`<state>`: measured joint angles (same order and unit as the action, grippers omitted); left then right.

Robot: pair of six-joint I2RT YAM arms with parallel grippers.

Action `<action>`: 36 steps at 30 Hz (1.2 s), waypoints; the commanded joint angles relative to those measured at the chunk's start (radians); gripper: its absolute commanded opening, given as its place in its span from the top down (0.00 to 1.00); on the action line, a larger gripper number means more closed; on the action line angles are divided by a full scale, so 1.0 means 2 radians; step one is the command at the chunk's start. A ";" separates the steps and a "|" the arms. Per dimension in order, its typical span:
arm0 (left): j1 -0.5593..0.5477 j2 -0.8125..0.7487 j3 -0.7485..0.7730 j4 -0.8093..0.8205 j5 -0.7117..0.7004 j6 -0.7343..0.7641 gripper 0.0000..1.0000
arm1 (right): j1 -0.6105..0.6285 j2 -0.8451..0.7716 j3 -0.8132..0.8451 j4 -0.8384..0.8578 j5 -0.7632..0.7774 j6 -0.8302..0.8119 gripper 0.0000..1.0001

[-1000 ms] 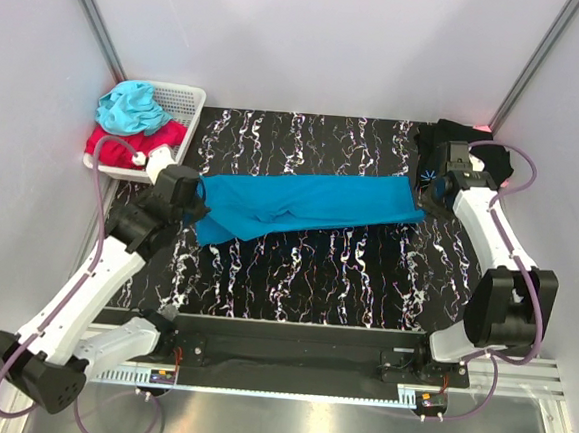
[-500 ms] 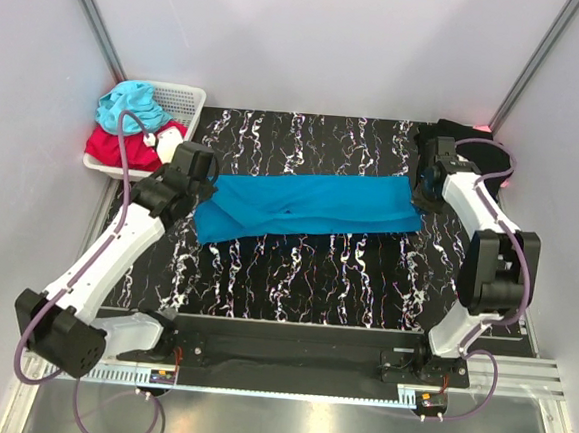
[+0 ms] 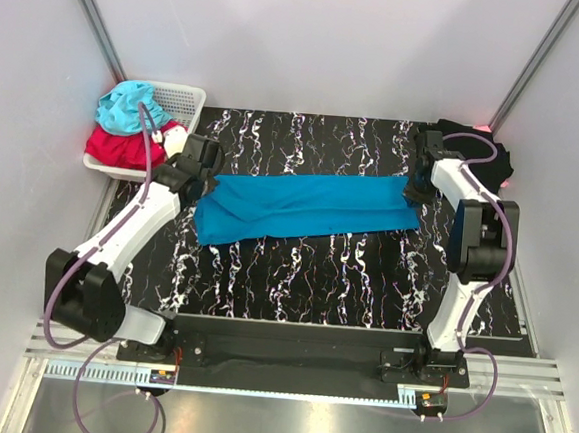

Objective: Fold and stack the t-shirts
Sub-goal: Fold the tshirt

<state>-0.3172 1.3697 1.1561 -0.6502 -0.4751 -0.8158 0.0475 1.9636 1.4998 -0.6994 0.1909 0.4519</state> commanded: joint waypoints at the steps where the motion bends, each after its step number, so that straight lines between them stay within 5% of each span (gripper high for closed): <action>1: 0.008 0.016 0.006 0.041 0.000 0.006 1.00 | -0.001 0.020 0.031 0.013 0.000 -0.010 1.00; 7: 0.015 0.045 0.016 0.056 0.006 0.011 1.00 | -0.001 0.057 0.063 0.021 0.005 -0.020 1.00; 12: 0.019 0.061 0.023 0.064 0.014 0.015 1.00 | -0.001 0.070 0.093 0.024 0.017 -0.025 0.83; 14: 0.020 0.065 0.023 0.066 0.015 0.016 1.00 | -0.001 0.074 0.110 0.025 0.020 -0.024 0.84; 15: 0.021 0.068 0.023 0.068 0.016 0.017 1.00 | -0.001 0.080 0.117 0.025 0.023 -0.023 0.97; 16: 0.021 0.069 0.024 0.069 0.018 0.018 1.00 | -0.001 0.083 0.124 0.026 0.025 -0.024 1.00; 21: 0.028 0.081 0.029 0.076 0.022 0.021 1.00 | -0.001 0.117 0.174 0.026 0.022 -0.033 1.00; 24: 0.031 0.090 0.036 0.079 0.027 0.024 1.00 | -0.001 0.124 0.182 0.026 0.018 -0.035 0.82; 25: 0.032 0.092 0.039 0.080 0.029 0.024 1.00 | -0.001 0.129 0.183 0.026 0.005 -0.037 0.66; 26: 0.033 0.096 0.039 0.080 0.030 0.024 1.00 | -0.001 0.129 0.181 0.026 0.000 -0.038 0.62; 29: 0.034 0.105 0.046 0.084 0.032 0.025 1.00 | -0.001 0.118 0.164 0.031 0.006 -0.031 0.54; 36: 0.041 0.122 0.058 0.100 0.041 0.011 1.00 | 0.000 0.071 0.136 0.042 -0.036 -0.017 0.56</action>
<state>-0.2493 1.5974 1.2118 -0.5194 -0.4030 -0.7837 0.0475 2.2059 1.7931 -0.6415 0.1822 0.4000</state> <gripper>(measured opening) 0.012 0.449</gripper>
